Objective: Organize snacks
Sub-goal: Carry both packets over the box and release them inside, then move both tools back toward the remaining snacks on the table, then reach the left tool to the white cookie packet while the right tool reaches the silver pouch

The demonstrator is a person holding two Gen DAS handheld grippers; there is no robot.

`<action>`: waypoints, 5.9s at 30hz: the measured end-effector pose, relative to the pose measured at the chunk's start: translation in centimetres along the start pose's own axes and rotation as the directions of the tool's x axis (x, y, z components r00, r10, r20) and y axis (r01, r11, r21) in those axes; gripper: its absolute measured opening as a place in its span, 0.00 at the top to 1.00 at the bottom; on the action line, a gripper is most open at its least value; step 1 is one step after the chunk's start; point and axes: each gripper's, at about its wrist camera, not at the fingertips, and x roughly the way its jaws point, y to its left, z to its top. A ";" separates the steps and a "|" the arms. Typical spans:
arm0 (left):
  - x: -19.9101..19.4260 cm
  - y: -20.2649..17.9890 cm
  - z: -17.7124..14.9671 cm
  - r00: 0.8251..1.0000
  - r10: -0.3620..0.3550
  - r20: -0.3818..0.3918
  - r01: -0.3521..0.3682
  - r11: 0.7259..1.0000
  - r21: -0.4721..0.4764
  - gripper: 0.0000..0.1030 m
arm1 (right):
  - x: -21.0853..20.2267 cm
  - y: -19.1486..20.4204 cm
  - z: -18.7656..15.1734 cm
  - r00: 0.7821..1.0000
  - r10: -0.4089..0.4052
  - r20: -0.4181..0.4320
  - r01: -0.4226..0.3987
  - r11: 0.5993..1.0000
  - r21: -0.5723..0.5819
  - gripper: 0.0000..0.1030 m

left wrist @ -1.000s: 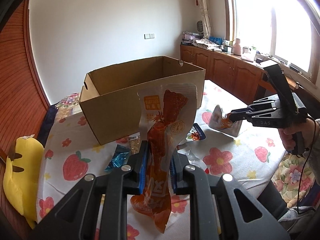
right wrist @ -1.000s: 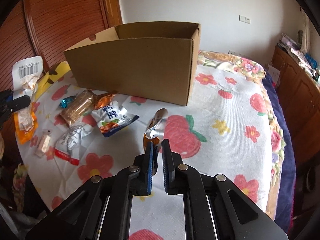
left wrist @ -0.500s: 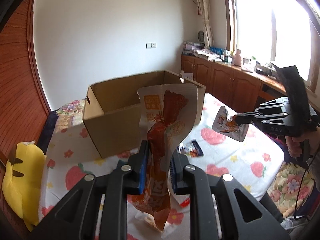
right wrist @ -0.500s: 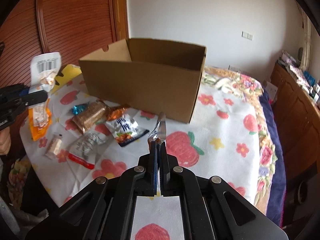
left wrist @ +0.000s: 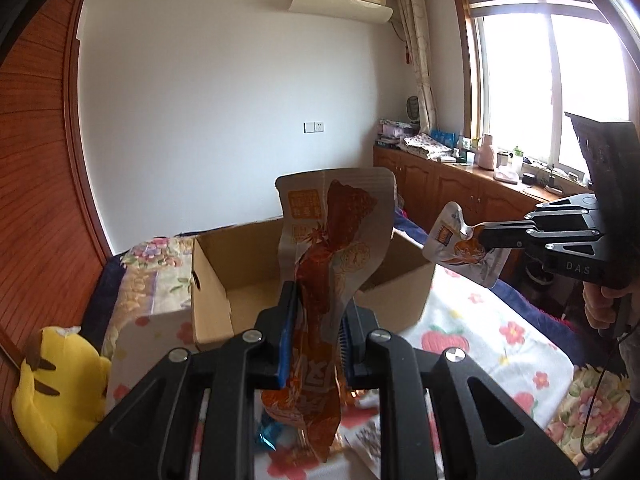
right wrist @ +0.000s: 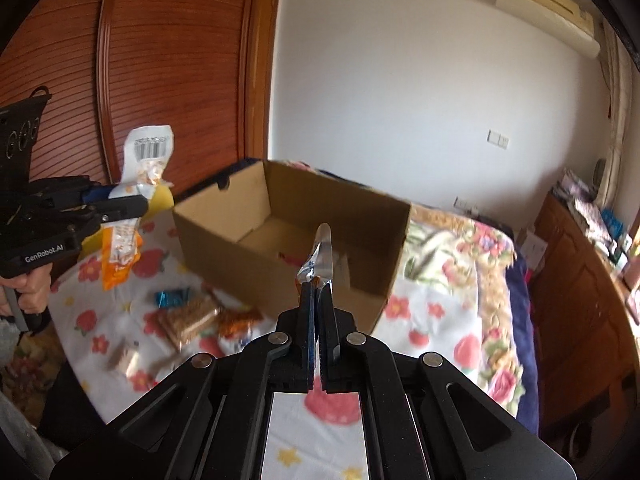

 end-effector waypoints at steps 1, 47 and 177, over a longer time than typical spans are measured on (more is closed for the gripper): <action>0.4 0.3 0.4 1.000 0.002 0.004 -0.002 1.000 0.001 0.84 | 0.2 0.0 0.4 1.000 0.001 0.006 -0.001 1.000 -0.004 1.00; 12.5 5.7 1.6 0.999 0.023 -0.025 -0.025 0.996 -0.085 0.75 | 17.0 -2.6 1.6 0.996 0.067 -0.057 -0.064 0.996 0.056 0.99; 1.0 -3.3 -18.9 0.920 0.092 -0.380 -0.149 0.981 -0.123 0.57 | 8.9 10.4 -14.3 0.960 0.207 -0.188 -0.173 0.968 0.182 0.61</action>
